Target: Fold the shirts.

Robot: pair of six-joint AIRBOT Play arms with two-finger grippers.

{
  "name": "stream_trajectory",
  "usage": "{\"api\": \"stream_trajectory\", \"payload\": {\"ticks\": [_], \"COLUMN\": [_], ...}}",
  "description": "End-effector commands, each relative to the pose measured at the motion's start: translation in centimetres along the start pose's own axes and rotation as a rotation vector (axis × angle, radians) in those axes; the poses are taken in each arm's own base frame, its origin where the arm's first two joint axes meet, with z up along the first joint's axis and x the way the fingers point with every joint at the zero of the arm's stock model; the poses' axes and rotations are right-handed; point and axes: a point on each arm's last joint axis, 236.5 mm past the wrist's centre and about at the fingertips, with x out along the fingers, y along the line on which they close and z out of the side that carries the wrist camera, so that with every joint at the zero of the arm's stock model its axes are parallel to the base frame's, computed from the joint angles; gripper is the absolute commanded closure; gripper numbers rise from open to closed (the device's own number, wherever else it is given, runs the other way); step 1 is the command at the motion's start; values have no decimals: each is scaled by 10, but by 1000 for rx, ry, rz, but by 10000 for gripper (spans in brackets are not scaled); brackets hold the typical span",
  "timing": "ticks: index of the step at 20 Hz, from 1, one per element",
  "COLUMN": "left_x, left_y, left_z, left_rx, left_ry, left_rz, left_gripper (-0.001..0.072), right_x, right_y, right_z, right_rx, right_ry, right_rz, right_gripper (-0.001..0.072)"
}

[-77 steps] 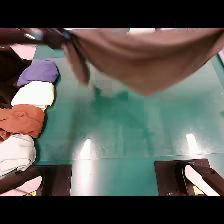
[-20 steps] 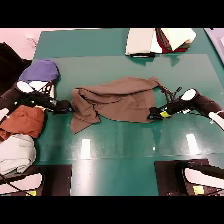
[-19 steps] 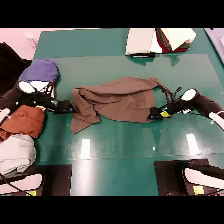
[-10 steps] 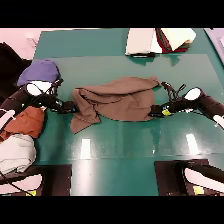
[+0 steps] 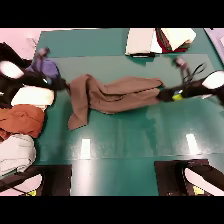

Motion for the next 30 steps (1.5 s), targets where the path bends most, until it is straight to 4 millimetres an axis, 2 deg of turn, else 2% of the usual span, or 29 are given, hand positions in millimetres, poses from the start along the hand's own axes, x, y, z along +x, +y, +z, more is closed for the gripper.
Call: {"api": "stream_trajectory", "payload": {"ticks": [1, 3, 4, 6, 7, 8, 9, 11, 13, 14, 15, 16, 17, 18, 21, 23, 25, 26, 27, 28, 30], "left_x": [-134, -227, -271, -358, -398, -430, -460, -494, -507, -501, -487, -461, -427, -388, -244, -144, -54, -19, 14, 37, 67], "left_y": [-43, -82, -101, -138, -154, -167, -178, -185, -172, -157, -140, -122, -103, -86, -27, -6, 11, 23, 39, 52, 69], "left_z": [84, 107, 111, 110, 106, 101, 95, 91, 92, 95, 98, 103, 105, 105, 90, 58, 21, 8, -1, -6, -5], "left_rx": [190, 278, 314, 379, 408, 429, 451, 463, 426, 390, 351, 322, 300, 276, 183, 108, 52, 34, 21, 9, -2], "left_ry": [-339, -552, -655, -859, -959, -1039, -1110, -1186, -1211, -1186, -1127, -1035, -911, -779, -350, -88, 111, 165, 199, 217, 208], "left_rz": [73, 89, 91, 95, 96, 98, 103, 137, 202, 249, 289, 324, 350, 353, 335, 236, 139, 121, 126, 137, 153], "left_gripper": [681, 681, 681, 682, 681, 682, 682, 682, 682, 682, 682, 682, 682, 682, 681, 681, 680, 681, 681, 680, 680], "right_x": [-122, -210, -250, -328, -361, -388, -410, -432, -430, -422, -408, -388, -366, -335, -225, -153, -87, -57, -32, -10, 19], "right_y": [31, 56, 67, 84, 89, 94, 99, 108, 101, 94, 85, 76, 66, 51, 2, -30, -59, -72, -83, -93, -102], "right_z": [68, 95, 102, 105, 102, 99, 96, 95, 99, 104, 109, 116, 123, 128, 125, 115, 101, 96, 93, 94, 105], "right_rx": [-159, -230, -252, -273, -267, -266, -268, -276, -265, -253, -237, -224, -208, -188, -114, -71, -37, -29, -28, -25, -20], "right_ry": [-296, -513, -610, -787, -862, -920, -971, -1013, -970, -927, -869, -803, -734, -644, -320, -117, 52, 116, 163, 190, 200], "right_rz": [-106, -168, -198, -270, -305, -327, -344, -343, -372, -389, -400, -399, -398, -398, -390, -381, -371, -366, -359, -356, -340], "right_gripper": [699, 699, 699, 699, 700, 699, 700, 700, 700, 700, 700, 700, 700, 700, 700, 700, 699, 698, 698, 698, 695]}}
